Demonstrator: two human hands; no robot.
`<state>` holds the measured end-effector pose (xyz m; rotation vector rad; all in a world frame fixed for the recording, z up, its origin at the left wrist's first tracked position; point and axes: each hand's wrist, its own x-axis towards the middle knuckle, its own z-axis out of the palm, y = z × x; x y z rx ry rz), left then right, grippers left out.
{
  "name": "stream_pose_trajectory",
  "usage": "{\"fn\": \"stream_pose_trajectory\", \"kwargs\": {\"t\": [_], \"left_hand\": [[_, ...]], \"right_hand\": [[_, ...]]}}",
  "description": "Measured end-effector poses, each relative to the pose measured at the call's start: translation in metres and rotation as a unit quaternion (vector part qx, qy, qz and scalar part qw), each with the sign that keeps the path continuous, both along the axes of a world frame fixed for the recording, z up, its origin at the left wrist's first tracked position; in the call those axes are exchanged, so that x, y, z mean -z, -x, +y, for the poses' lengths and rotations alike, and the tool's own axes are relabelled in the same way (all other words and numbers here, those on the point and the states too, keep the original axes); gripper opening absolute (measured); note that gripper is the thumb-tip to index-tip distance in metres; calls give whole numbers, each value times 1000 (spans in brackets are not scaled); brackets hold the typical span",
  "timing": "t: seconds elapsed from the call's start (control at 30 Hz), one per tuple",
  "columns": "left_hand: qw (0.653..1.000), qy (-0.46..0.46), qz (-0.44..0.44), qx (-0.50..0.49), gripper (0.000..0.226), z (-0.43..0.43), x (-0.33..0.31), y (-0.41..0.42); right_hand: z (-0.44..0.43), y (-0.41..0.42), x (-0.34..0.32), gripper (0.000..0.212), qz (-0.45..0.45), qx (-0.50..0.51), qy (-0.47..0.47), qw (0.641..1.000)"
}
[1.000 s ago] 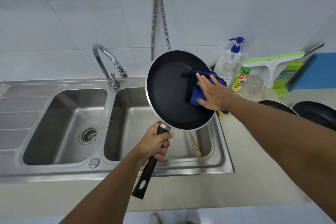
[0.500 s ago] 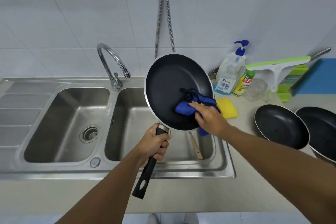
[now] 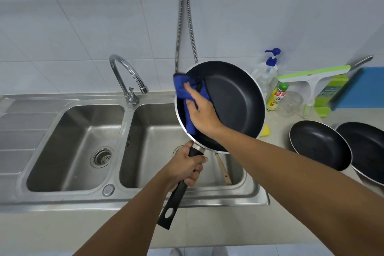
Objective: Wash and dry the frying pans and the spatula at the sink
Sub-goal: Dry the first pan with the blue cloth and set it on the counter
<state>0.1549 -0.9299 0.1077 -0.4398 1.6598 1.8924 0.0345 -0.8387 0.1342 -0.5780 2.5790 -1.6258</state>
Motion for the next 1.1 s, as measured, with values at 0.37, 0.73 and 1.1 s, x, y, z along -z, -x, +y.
{"fn": "stream_pose_trajectory", "kwargs": {"t": [0.37,0.73,1.1], "left_hand": [[1000,-11,2,10,38,7,5,-14],[1000,-23,-13,-10,23,13,12,3],[999,11,-37,-32,18,29,29,-1]], "right_hand": [[37,45,16,71,82,-16,-227,970],[115,-3,37,63,112,-274,-278,914],[234,-20,51,63,19,-16,-477,878]]}}
